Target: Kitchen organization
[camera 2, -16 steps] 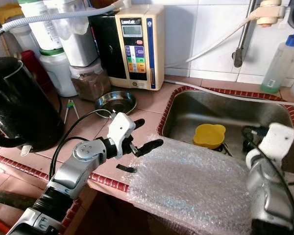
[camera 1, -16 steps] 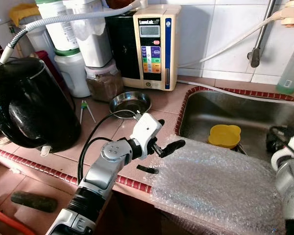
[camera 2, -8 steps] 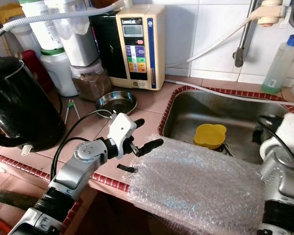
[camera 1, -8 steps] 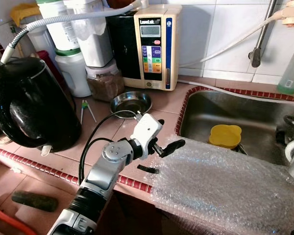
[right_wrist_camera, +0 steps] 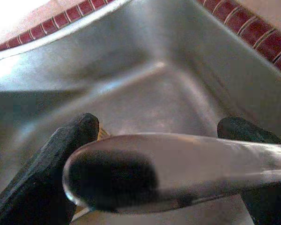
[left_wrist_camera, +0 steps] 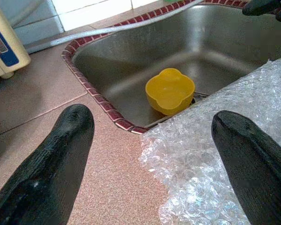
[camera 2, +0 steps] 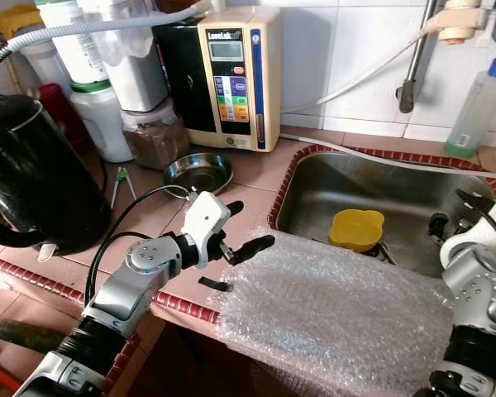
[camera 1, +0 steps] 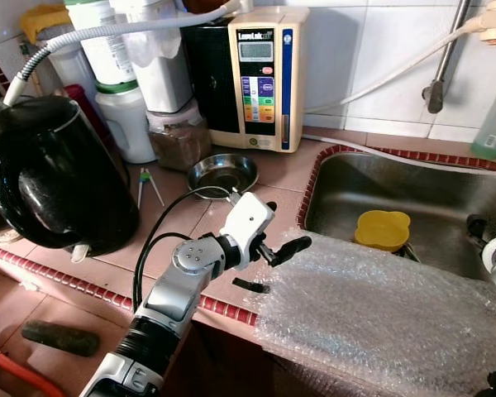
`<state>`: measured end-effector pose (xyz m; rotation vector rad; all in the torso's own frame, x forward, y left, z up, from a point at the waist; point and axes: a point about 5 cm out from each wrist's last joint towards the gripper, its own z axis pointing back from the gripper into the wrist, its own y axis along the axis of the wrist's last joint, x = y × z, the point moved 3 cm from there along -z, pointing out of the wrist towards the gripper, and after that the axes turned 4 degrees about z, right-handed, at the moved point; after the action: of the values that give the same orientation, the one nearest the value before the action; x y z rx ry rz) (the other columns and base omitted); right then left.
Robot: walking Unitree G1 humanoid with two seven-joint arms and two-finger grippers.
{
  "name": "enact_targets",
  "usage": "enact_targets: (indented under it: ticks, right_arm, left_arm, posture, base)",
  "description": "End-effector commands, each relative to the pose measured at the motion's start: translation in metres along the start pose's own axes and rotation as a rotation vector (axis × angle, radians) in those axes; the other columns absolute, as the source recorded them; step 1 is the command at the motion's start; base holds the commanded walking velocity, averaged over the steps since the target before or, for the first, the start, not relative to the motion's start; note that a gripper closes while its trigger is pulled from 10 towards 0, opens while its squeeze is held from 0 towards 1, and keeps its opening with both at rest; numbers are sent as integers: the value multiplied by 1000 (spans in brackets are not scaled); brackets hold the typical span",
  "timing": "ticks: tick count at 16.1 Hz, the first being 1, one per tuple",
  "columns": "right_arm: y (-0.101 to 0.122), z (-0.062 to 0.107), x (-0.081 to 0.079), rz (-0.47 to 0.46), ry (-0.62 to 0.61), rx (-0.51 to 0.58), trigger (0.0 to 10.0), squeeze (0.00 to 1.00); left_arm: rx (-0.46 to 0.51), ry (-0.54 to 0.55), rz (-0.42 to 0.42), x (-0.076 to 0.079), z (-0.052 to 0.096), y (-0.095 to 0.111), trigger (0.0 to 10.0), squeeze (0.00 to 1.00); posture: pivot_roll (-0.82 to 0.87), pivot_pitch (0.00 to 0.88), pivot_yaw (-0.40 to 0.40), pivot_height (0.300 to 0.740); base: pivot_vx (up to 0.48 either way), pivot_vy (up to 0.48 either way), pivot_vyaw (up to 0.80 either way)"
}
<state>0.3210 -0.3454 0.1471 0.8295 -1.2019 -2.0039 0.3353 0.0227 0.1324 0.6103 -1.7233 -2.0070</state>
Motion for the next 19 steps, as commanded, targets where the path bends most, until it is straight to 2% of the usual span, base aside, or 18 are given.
enact_targets:
  ticks: [1, 2, 3, 5, 7, 8, 9, 11, 13, 14, 15, 16, 17, 18, 19]
  right_arm:
    - [-1, 0, -5, -7, 26, -10, 10000, 1000]
    - [-1, 2, -11, 37, 64, 2, 10000, 1000]
    - [5, 8, -31, 88, 173, 48, 10000, 1000]
    - [14, 19, -62, 104, 342, 133, 10000, 1000]
    - [14, 24, -77, 118, 421, 151, 10000, 1000]
    - [9, 26, -87, 198, 443, 163, 10000, 1000]
    - [6, 28, -92, 244, 455, 176, 10000, 1000]
    - [3, 29, -96, 244, 470, 180, 10000, 1000]
    - [-1, 28, -91, 244, 447, 179, 10000, 1000]
    - [1, 31, -87, 280, 435, 234, 10000, 1000]
    - [3, 39, -87, 325, 451, 294, 10000, 1000]
    - [4, 49, -91, 357, 481, 329, 10000, 1000]
    - [2, 56, -94, 373, 509, 340, 10000, 1000]
    - [-6, 81, -107, 414, 640, 382, 10000, 1000]
    - [-17, 94, -113, 476, 708, 382, 10000, 1000]
  left_arm:
    - [-12, 13, 2, -2, 1, -3, 10000, 1000]
    - [-14, 17, 3, -3, 1, -3, 10000, 1000]
    - [-13, 22, 4, -3, 1, -3, 10000, 1000]
    - [-20, 36, -4, -6, 0, -4, 10000, 1000]
    - [-24, 44, -8, -8, 0, -4, 10000, 1000]
    - [-25, 49, -12, -9, 0, -4, 10000, 1000]
    - [-23, 50, -14, -8, 0, -4, 10000, 1000]
    - [-21, 51, -15, -8, 0, -4, 10000, 1000]
    - [-28, 59, -13, -9, 0, -6, 10000, 1000]
    - [-37, 79, -20, -11, 0, -8, 10000, 1000]
    - [-27, 145, -25, -19, 0, -7, 10000, 922]
    - [-13, 197, -18, -27, -1, -3, 10000, 784]
    - [-1, 227, -16, -31, -1, -1, 10000, 784]
    - [42, 309, 33, -43, -3, 7, 10000, 204]
    - [76, 349, 60, -49, -4, 14, 10000, 0]
  posture:
    - [-21, 0, 125, 740]
    - [-22, 0, 126, 740]
    - [-23, 0, 128, 740]
    - [-22, 0, 128, 740]
    - [-19, 0, 127, 740]
    - [-17, 0, 126, 740]
    - [-15, 0, 125, 740]
    - [-13, 0, 122, 740]
    - [-14, 0, 120, 740]
    - [-18, 0, 120, 740]
    - [-21, 0, 119, 740]
    - [-23, 0, 119, 740]
    - [-23, 0, 119, 740]
    - [-37, 0, 117, 740]
    - [-45, 0, 118, 740]
  base:
    - [0, 0, 0]
    - [0, 0, 0]
    - [0, 0, 0]
    - [0, 0, 0]
    - [0, 0, 0]
    - [0, 0, 0]
    - [0, 0, 0]
    - [0, 0, 0]
    - [0, 0, 0]
    - [0, 0, 0]
    - [0, 0, 0]
    - [0, 0, 0]
    - [0, 0, 0]
    - [0, 0, 0]
    - [0, 0, 0]
